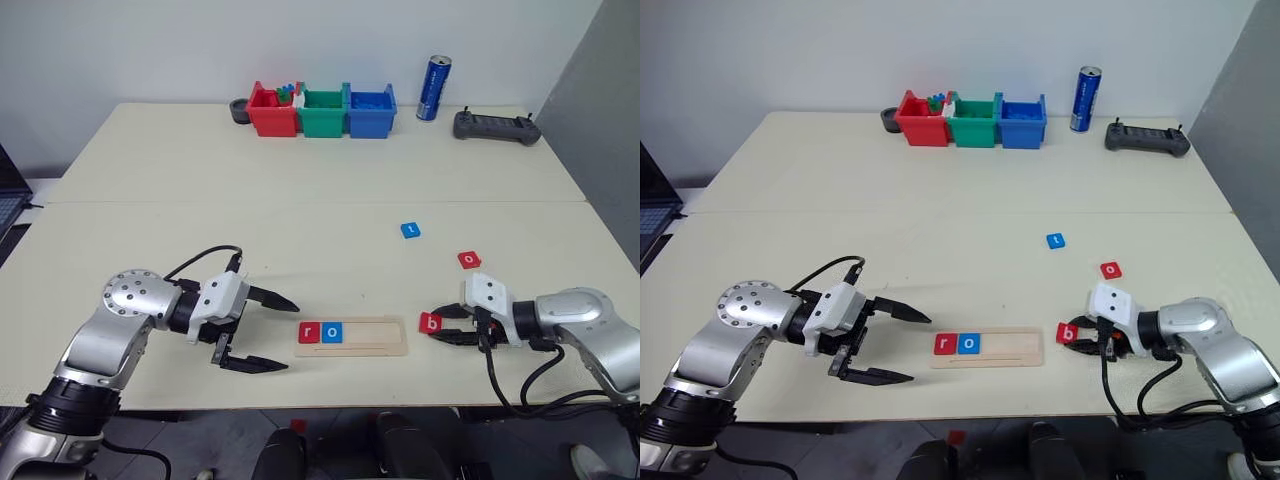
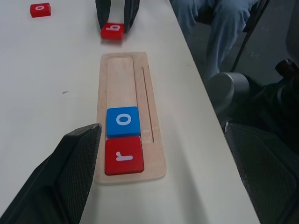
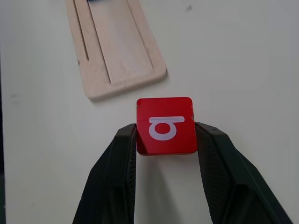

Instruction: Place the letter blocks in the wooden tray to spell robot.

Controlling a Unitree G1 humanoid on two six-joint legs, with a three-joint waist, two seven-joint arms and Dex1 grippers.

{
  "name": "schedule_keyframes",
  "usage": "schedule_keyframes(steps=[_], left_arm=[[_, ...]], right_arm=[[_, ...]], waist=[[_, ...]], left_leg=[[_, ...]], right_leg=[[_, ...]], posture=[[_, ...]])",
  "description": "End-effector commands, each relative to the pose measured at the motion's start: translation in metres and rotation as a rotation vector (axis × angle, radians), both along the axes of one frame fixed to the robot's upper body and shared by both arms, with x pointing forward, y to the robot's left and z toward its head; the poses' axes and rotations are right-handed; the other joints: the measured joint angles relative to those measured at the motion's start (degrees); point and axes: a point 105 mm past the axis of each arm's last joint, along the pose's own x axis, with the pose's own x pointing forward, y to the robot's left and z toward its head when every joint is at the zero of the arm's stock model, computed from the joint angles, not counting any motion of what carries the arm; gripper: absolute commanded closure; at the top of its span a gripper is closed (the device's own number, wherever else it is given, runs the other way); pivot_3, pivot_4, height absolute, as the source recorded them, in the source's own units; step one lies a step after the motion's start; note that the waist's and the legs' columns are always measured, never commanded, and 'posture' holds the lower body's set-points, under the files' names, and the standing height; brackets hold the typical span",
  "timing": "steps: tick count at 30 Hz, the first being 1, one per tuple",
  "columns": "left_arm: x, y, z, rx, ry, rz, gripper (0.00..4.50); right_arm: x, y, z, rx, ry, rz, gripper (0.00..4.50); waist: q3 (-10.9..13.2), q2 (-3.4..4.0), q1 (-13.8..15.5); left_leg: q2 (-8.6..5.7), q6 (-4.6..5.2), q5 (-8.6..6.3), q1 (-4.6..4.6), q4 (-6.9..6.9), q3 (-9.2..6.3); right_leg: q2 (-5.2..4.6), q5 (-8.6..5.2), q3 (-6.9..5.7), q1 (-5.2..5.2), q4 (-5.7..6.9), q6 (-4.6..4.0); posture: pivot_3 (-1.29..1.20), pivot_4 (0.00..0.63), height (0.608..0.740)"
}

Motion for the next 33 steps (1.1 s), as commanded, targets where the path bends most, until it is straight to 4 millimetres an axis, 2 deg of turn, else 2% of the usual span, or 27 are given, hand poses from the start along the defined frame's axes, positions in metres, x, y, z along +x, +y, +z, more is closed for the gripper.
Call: schedule_keyframes(steps=[1,5,12,33], left_arm=[[0.000,0.006,0.003,0.016,-0.038,0.013,0.00],[0.000,0.004,0.002,0.013,-0.045,0.005,0.00],[0.001,0.004,0.001,0.013,-0.054,-0.004,0.00],[-0.002,0.003,-0.005,0.005,-0.065,-0.010,0.00]], right_arm=[[-0.009,0.023,0.019,0.014,-0.049,0.069,3.03],[-0.014,0.057,0.015,0.037,-0.031,0.115,3.03],[-0.005,0.081,0.002,0.009,-0.029,0.117,3.03],[-0.003,0.095,-0.008,-0.015,-0.020,0.174,3.03]], waist=[[0.0,0.00,0.1],[0.0,-0.01,0.1],[0.0,-0.01,0.1],[0.0,0.00,0.1]], left_leg=[[0.00,0.00,0.00,0.00,0.00,-0.01],[0.00,0.00,0.00,-0.02,0.01,-0.03],[-0.01,-0.01,0.00,-0.05,0.02,-0.03],[0.00,0.00,0.00,-0.05,0.00,-0.05]], right_leg=[[0.00,0.00,-0.01,0.00,0.00,0.00],[0.00,0.00,-0.03,0.00,-0.01,0.01],[-0.02,0.00,-0.04,-0.02,-0.02,0.00],[-0.01,0.01,-0.06,-0.04,-0.01,-0.01]], posture=[[0.00,0.150,0.740],[0.00,0.150,0.740],[0.00,0.150,0.740],[0.00,0.150,0.740]])
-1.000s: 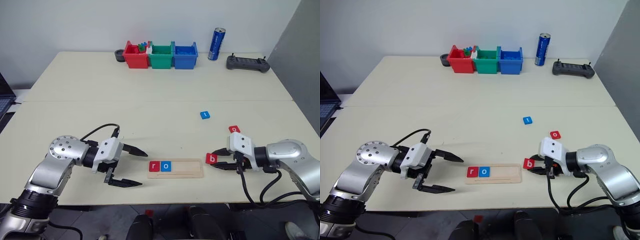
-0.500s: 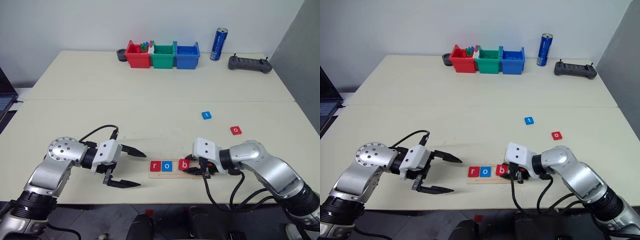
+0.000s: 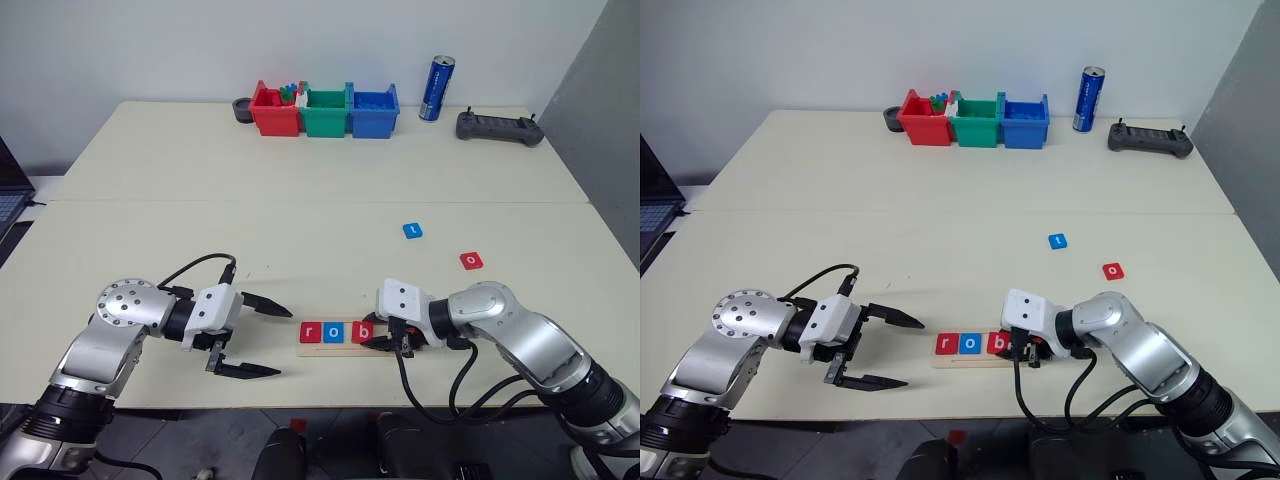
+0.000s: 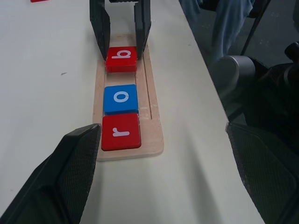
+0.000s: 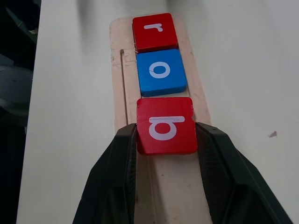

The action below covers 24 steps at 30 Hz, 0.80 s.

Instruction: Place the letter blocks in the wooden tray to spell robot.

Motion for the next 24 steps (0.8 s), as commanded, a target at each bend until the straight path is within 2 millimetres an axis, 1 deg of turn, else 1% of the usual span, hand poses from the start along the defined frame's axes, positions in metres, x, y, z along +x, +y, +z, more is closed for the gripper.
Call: schedule_keyframes(steps=[1,3,5,8,10,11,12,15,19,22,24], left_arm=[[-0.001,-0.003,0.004,-0.001,-0.029,-0.018,0.00],[-0.001,-0.002,0.003,0.002,-0.030,-0.018,0.00],[0.000,0.000,0.002,0.004,-0.037,-0.014,0.00],[0.001,0.001,0.002,0.003,-0.039,-0.012,0.00],[0.000,0.002,0.002,0.003,-0.038,-0.012,0.00],[0.000,0.002,0.002,0.003,-0.039,-0.011,0.00],[0.000,0.002,0.002,0.003,-0.039,-0.011,0.00],[-0.001,0.003,0.003,0.005,-0.041,-0.008,0.00],[-0.001,0.005,0.002,0.010,-0.041,0.001,0.00],[0.001,0.007,0.000,0.012,-0.041,0.006,0.00],[0.002,0.008,-0.001,0.014,-0.043,0.009,0.00]], right_arm=[[0.001,0.006,0.009,0.012,-0.038,0.036,3.03],[0.003,0.007,0.010,0.014,-0.044,0.037,3.03],[0.005,0.008,0.010,0.014,-0.053,0.036,2.29],[0.009,0.009,0.013,0.015,-0.065,0.033,1.33],[0.009,0.009,0.016,0.023,-0.068,0.034,0.57],[0.009,0.010,0.019,0.027,-0.069,0.037,0.24],[0.008,0.010,0.021,0.032,-0.071,0.040,0.02],[0.001,0.011,0.034,0.067,-0.075,0.048,0.02],[-0.002,0.007,0.037,0.073,-0.083,0.025,0.02],[0.003,0.007,0.036,0.087,-0.098,-0.017,0.60],[0.007,0.011,0.036,0.111,-0.102,-0.045,1.28]], waist=[[0.0,0.00,0.0],[0.0,0.00,0.0],[0.0,0.00,0.0],[0.0,0.00,0.0],[0.0,0.00,0.0],[0.0,0.00,0.0],[0.0,0.00,0.0],[0.0,0.01,0.0],[0.0,0.01,0.0],[0.0,0.01,0.0],[0.0,0.01,0.0]], left_leg=[[0.00,0.00,0.00,0.00,0.00,0.00],[0.00,0.00,0.00,0.00,0.00,0.00],[0.00,0.00,0.00,0.00,0.00,0.00],[0.00,0.00,0.00,0.00,0.00,0.00],[0.00,0.00,0.00,0.00,0.00,0.00],[0.00,0.00,0.00,0.00,0.00,-0.01],[0.00,0.00,0.00,0.00,0.00,-0.01],[0.00,0.00,0.00,-0.01,0.00,-0.01],[0.00,0.00,0.00,-0.01,-0.01,-0.03],[0.00,0.00,0.00,0.00,-0.01,-0.04],[0.00,0.00,0.00,0.00,-0.01,-0.03]], right_leg=[[0.00,0.00,0.00,0.00,0.00,0.00],[0.00,0.00,0.00,0.00,0.00,0.00],[0.00,0.00,-0.01,0.00,0.00,0.00],[0.00,0.00,-0.01,0.00,0.00,0.00],[0.00,0.00,-0.01,0.00,0.00,0.00],[0.00,0.00,-0.01,0.00,0.00,-0.01],[0.00,0.00,-0.01,0.00,0.01,-0.01],[0.00,0.00,-0.01,0.00,0.00,-0.01],[0.00,0.00,-0.03,0.00,0.01,-0.01],[0.00,0.00,-0.04,0.00,0.01,0.00],[0.00,0.00,-0.03,0.00,0.01,-0.01]], posture=[[0.00,0.150,0.740],[0.00,0.150,0.740],[0.00,0.150,0.740],[0.00,0.150,0.740],[0.00,0.150,0.740],[0.00,0.150,0.740],[0.00,0.150,0.740],[0.00,0.150,0.740],[0.00,0.150,0.740],[0.00,0.150,0.740],[0.00,0.150,0.740]])
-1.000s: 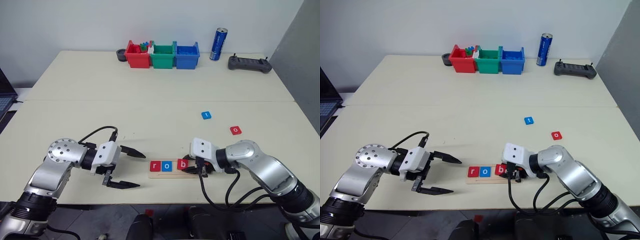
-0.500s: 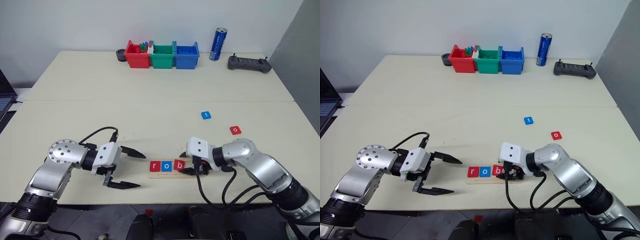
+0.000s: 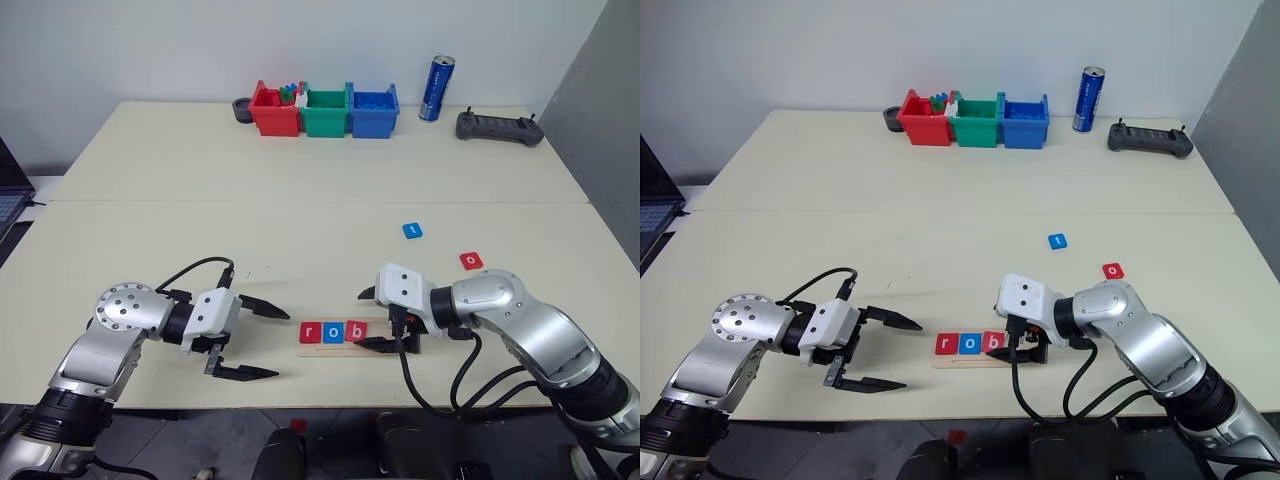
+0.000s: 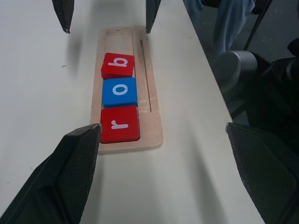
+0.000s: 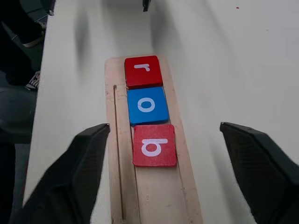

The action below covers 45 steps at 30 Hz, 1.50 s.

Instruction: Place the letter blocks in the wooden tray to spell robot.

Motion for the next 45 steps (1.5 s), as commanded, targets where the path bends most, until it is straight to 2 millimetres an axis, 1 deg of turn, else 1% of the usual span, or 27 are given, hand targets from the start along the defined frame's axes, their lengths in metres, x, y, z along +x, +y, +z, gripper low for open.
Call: schedule_keyframes(steps=[1,3,4,7,9,13,16,21,24,27,29,31,33,35,37,39,42,45], left_arm=[[0.003,0.004,0.005,0.005,-0.037,0.003,0.00],[0.003,0.004,0.005,0.006,-0.040,0.002,0.00],[0.003,0.004,0.005,0.006,-0.041,0.002,0.00],[0.004,0.004,0.004,0.007,-0.045,0.002,0.00],[0.003,0.004,0.003,0.008,-0.046,0.000,0.00],[0.001,0.003,0.002,0.007,-0.044,-0.002,0.00],[0.001,0.002,0.000,0.006,-0.044,-0.001,0.00],[0.002,0.002,-0.002,0.003,-0.044,0.002,0.00],[0.002,0.002,-0.004,0.001,-0.044,0.004,0.00],[0.002,0.003,-0.004,0.001,-0.046,0.004,0.00],[0.002,0.003,-0.004,0.000,-0.047,0.005,0.00],[0.002,0.004,-0.004,0.001,-0.048,0.007,0.00],[0.002,0.004,-0.004,0.003,-0.049,0.009,0.00],[0.002,0.004,-0.003,0.003,-0.050,0.010,0.00],[0.002,0.004,-0.003,0.002,-0.051,0.010,0.00],[0.002,0.004,-0.002,0.001,-0.052,0.008,0.00],[0.002,0.003,-0.001,0.001,-0.055,0.007,0.00],[0.003,0.003,-0.001,0.000,-0.058,0.008,0.00]], right_arm=[[0.006,0.008,0.010,0.055,-0.045,-0.031,1.69],[0.010,0.012,0.005,0.052,-0.052,-0.042,2.42],[0.010,0.013,0.002,0.046,-0.052,-0.042,2.72],[0.010,0.018,-0.006,0.031,-0.033,-0.035,3.74],[0.015,0.020,-0.012,0.018,-0.034,-0.064,4.49],[0.015,0.023,-0.023,-0.020,-0.046,-0.053,4.49],[0.011,0.024,-0.028,-0.029,-0.038,-0.038,4.49],[0.009,0.021,-0.032,-0.047,-0.033,-0.020,4.49],[0.013,0.021,-0.025,-0.029,-0.063,-0.019,4.49],[0.018,0.021,-0.006,0.014,-0.084,-0.029,4.49],[0.014,0.018,0.002,0.028,-0.080,-0.017,4.49],[0.007,0.013,0.003,0.018,-0.060,0.009,4.49],[-0.002,0.000,-0.004,-0.040,-0.054,0.044,4.12],[-0.003,-0.009,-0.012,-0.087,-0.064,0.042,3.73],[-0.003,-0.015,-0.017,-0.112,-0.073,0.035,2.94],[0.000,-0.015,-0.016,-0.104,-0.077,0.016,2.27],[0.006,-0.015,-0.010,-0.088,-0.088,-0.006,2.27],[0.007,-0.015,-0.008,-0.083,-0.078,-0.005,2.27]], waist=[[0.0,0.00,-0.1],[0.0,0.00,-0.1],[0.0,0.00,-0.1],[0.0,0.00,-0.1],[0.0,0.00,-0.1],[0.0,0.00,-0.1],[0.0,0.00,-0.1],[0.0,0.00,-0.1],[0.0,0.00,-0.1],[0.0,0.00,-0.1],[0.0,0.00,-0.1],[0.0,0.00,-0.1],[0.0,0.00,0.0],[0.0,0.00,0.2],[0.0,0.00,0.0],[0.0,0.00,-0.2],[0.0,0.00,-0.4],[0.0,0.00,-0.3]], left_leg=[[0.00,0.00,0.00,0.00,0.00,0.00],[0.01,0.00,0.00,0.01,0.00,0.00],[0.01,0.00,0.00,0.01,0.00,0.00],[0.00,0.00,0.00,0.00,0.00,0.01],[0.01,0.00,0.00,0.00,0.00,0.00],[0.01,0.00,0.00,0.00,-0.01,0.00],[0.00,0.00,0.00,0.00,-0.01,0.00],[0.00,0.00,0.00,0.00,0.00,0.00],[0.01,0.00,0.00,0.00,0.00,0.00],[0.00,0.00,0.00,0.00,0.00,0.00],[0.00,0.00,0.00,0.00,0.00,0.00],[0.00,0.00,0.00,-0.01,0.00,-0.01],[0.00,0.00,0.00,-0.02,-0.02,-0.02],[0.00,0.00,-0.01,-0.03,-0.03,-0.03],[-0.01,0.01,-0.01,-0.04,-0.02,-0.02],[0.00,0.01,-0.01,-0.03,-0.02,-0.02],[0.01,0.01,0.00,0.02,-0.01,0.00],[0.01,0.01,0.00,0.00,0.00,0.00]], right_leg=[[0.00,0.00,0.00,0.00,0.00,0.00],[0.01,0.00,0.00,0.00,0.01,0.00],[0.01,0.00,-0.01,0.00,0.01,0.00],[0.00,0.00,0.00,0.00,0.00,0.00],[0.01,0.00,0.00,0.00,0.00,0.00],[0.00,0.00,0.00,-0.02,0.01,0.00],[0.00,0.00,0.00,-0.02,0.00,0.00],[0.00,0.00,0.00,-0.01,0.01,0.00],[0.00,0.00,0.00,-0.01,0.00,0.00],[0.00,0.00,0.00,-0.02,0.01,0.00],[0.00,0.00,0.00,-0.02,0.01,0.00],[0.00,0.00,-0.01,-0.02,0.01,0.00],[0.00,0.00,-0.03,-0.01,-0.01,0.00],[-0.01,0.00,-0.05,-0.01,-0.03,0.00],[-0.02,0.00,-0.05,-0.01,-0.03,0.00],[-0.01,0.00,-0.04,-0.01,-0.02,0.00],[0.02,-0.01,-0.01,-0.02,0.02,0.01],[0.01,0.00,-0.01,-0.01,0.02,0.00]], posture=[[0.00,0.150,0.740],[0.00,0.150,0.740],[0.00,0.150,0.740],[0.00,0.150,0.740],[0.00,0.150,0.740],[0.00,0.150,0.740],[0.00,0.150,0.740],[0.00,0.150,0.740],[0.00,0.150,0.740],[0.00,0.150,0.740],[0.00,0.150,0.740],[0.00,0.150,0.740],[0.00,0.150,0.740],[0.00,0.150,0.740],[0.00,0.150,0.740],[0.00,0.150,0.740],[0.00,0.150,0.740],[0.00,0.150,0.740]])
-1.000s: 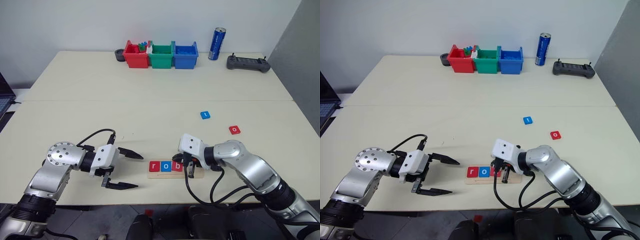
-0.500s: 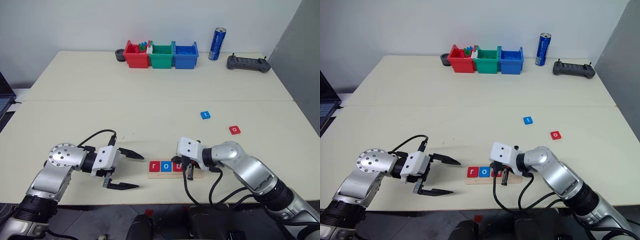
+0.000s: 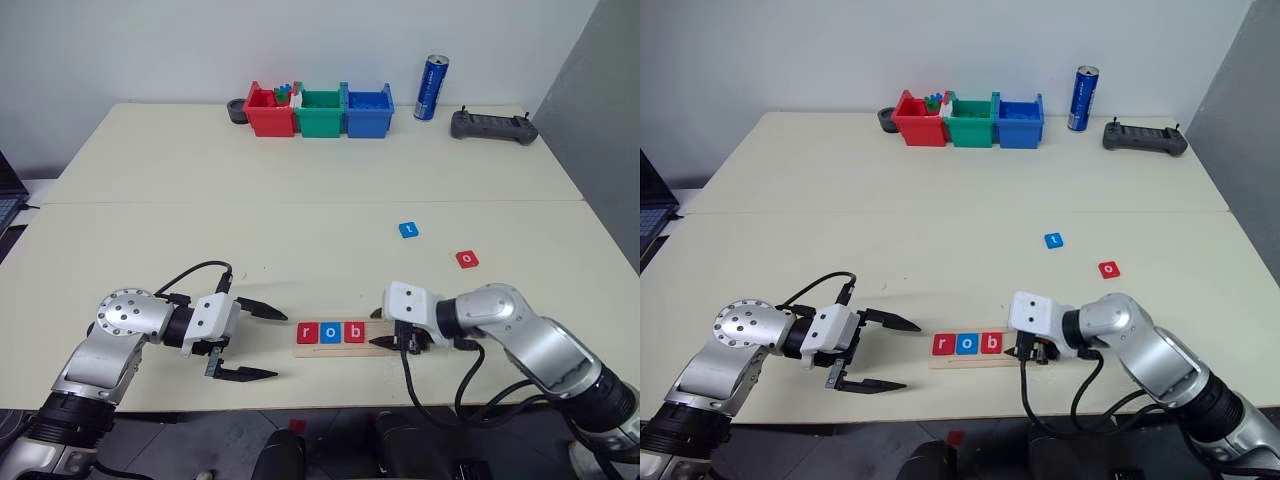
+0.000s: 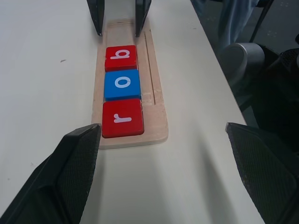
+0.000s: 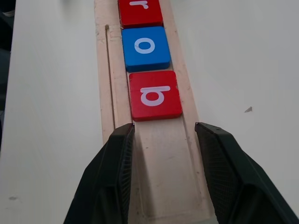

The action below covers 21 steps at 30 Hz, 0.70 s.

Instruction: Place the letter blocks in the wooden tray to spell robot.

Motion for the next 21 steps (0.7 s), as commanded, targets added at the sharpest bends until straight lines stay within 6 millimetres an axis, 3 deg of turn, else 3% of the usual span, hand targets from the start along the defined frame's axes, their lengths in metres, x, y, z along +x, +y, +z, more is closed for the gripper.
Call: schedule_keyframes(steps=[1,3,7,8,21], left_arm=[[0.002,-0.001,0.008,-0.003,-0.035,-0.007,0.00],[0.002,-0.001,0.008,-0.004,-0.036,-0.006,0.00],[0.003,-0.002,0.008,-0.005,-0.039,-0.004,0.00],[0.003,-0.002,0.007,-0.005,-0.039,-0.004,0.00],[0.003,0.004,0.001,0.002,-0.037,0.002,0.00]], right_arm=[[0.003,0.001,0.016,0.025,-0.040,0.006,2.45],[0.002,0.001,0.016,0.022,-0.034,0.013,2.86],[-0.002,0.001,0.015,0.004,-0.024,0.036,4.34],[-0.003,0.000,0.015,-0.004,-0.024,0.043,4.46],[-0.004,0.004,-0.005,-0.072,-0.014,0.055,4.46]], waist=[[0.0,0.00,0.1],[0.0,0.00,0.2],[0.0,0.00,0.2],[0.0,0.00,0.2],[0.0,0.00,0.2]], left_leg=[[0.00,0.00,0.00,-0.01,0.00,0.00],[-0.01,0.00,0.00,-0.02,0.00,0.00],[-0.01,0.00,0.00,-0.02,-0.01,0.00],[-0.01,0.00,0.00,-0.02,-0.01,0.00],[-0.01,0.00,0.00,-0.01,-0.01,0.00]], right_leg=[[-0.01,0.00,0.00,0.00,-0.01,0.00],[-0.01,0.00,-0.01,0.00,-0.02,0.00],[-0.01,0.00,-0.01,0.00,-0.03,0.00],[-0.01,0.00,0.00,0.00,-0.03,0.00],[-0.01,0.00,-0.01,0.00,-0.02,0.00]], posture=[[0.00,0.150,0.740],[0.00,0.150,0.740],[0.00,0.150,0.740],[0.00,0.150,0.740],[0.00,0.150,0.740]])
